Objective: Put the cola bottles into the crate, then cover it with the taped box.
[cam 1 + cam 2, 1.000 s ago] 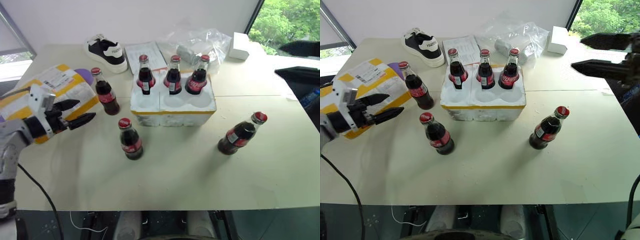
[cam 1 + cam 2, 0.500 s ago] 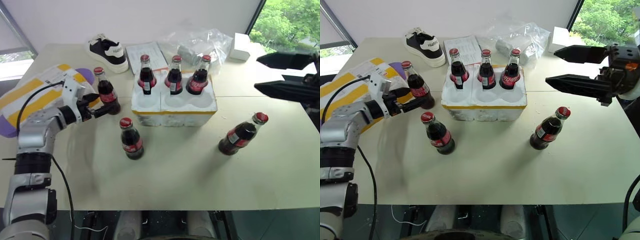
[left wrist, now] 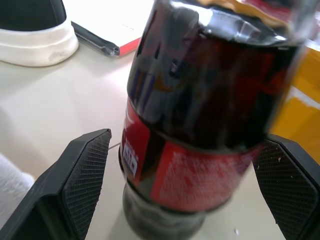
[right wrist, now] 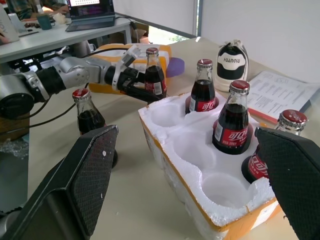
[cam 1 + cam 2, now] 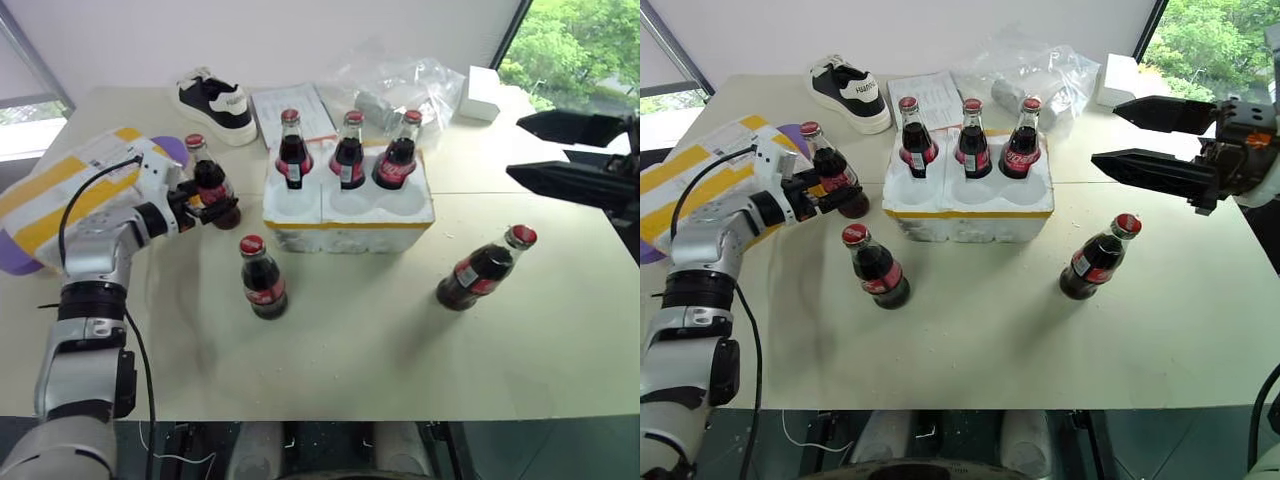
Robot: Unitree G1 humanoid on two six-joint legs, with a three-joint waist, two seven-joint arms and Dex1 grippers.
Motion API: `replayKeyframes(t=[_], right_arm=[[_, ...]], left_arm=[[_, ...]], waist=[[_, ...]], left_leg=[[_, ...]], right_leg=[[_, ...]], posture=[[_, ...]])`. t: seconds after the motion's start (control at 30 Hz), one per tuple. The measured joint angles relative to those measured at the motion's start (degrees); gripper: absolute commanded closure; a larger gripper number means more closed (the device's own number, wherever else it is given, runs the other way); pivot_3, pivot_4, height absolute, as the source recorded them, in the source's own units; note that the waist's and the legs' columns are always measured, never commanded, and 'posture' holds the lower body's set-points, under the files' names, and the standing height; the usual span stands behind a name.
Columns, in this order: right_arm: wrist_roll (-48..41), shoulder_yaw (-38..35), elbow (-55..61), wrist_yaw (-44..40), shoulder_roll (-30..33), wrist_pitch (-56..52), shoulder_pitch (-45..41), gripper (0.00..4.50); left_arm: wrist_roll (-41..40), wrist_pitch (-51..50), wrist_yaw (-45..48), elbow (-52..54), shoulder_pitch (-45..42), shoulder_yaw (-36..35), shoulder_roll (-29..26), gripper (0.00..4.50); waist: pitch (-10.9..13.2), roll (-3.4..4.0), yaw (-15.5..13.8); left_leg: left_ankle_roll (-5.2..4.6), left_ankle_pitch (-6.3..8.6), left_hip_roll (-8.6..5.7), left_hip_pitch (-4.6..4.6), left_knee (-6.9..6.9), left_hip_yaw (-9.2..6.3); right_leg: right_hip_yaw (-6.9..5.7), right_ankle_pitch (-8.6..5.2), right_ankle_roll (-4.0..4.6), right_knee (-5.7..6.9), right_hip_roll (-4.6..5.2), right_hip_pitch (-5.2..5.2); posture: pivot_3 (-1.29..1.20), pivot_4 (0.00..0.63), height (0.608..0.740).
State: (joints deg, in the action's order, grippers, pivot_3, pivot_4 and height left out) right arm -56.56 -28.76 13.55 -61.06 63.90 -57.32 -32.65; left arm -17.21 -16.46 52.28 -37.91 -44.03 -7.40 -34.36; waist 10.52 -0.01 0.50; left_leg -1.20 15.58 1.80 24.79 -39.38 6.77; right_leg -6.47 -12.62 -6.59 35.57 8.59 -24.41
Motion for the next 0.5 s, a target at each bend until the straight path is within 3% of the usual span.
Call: replayKeyframes(t=[0.1, 0.17, 0.5], right_arm=[[-0.2, 0.0, 0.3, 0.5, -0.2, 0.4, 0.6, 0.00], [-0.5, 0.0, 0.3, 0.7, -0.3, 0.8, 0.7, 0.00], [-0.5, 0.2, 0.8, 1.8, -1.7, 2.8, 3.6, 0.00]], left_arm=[[0.5, 1.9, 0.5, -2.9, -1.5, -0.1, 0.4, 0.86], [0.5, 2.3, 1.3, -3.6, -1.9, -0.2, 0.4, 1.73], [-2.9, -10.8, 11.1, 3.9, -2.4, -0.1, -4.5, 1.68]], waist=[[0.0, -0.01, 0.0], [0.0, -0.01, 0.1], [0.3, -0.44, 0.0]], left_leg=[[0.00, 0.00, 0.00, 0.00, 0.00, 0.01], [0.00, 0.00, 0.00, 0.00, 0.00, 0.01], [0.00, 0.00, 0.01, 0.06, 0.00, -0.02]], right_leg=[[0.00, 0.00, 0.00, 0.00, 0.02, 0.00], [0.00, 0.00, 0.00, 0.00, 0.01, 0.00], [-0.01, 0.00, -0.01, 0.00, 0.00, -0.04]], posture=[[0.00, 0.150, 0.740], [0.00, 0.150, 0.740], [0.00, 0.150, 0.740]])
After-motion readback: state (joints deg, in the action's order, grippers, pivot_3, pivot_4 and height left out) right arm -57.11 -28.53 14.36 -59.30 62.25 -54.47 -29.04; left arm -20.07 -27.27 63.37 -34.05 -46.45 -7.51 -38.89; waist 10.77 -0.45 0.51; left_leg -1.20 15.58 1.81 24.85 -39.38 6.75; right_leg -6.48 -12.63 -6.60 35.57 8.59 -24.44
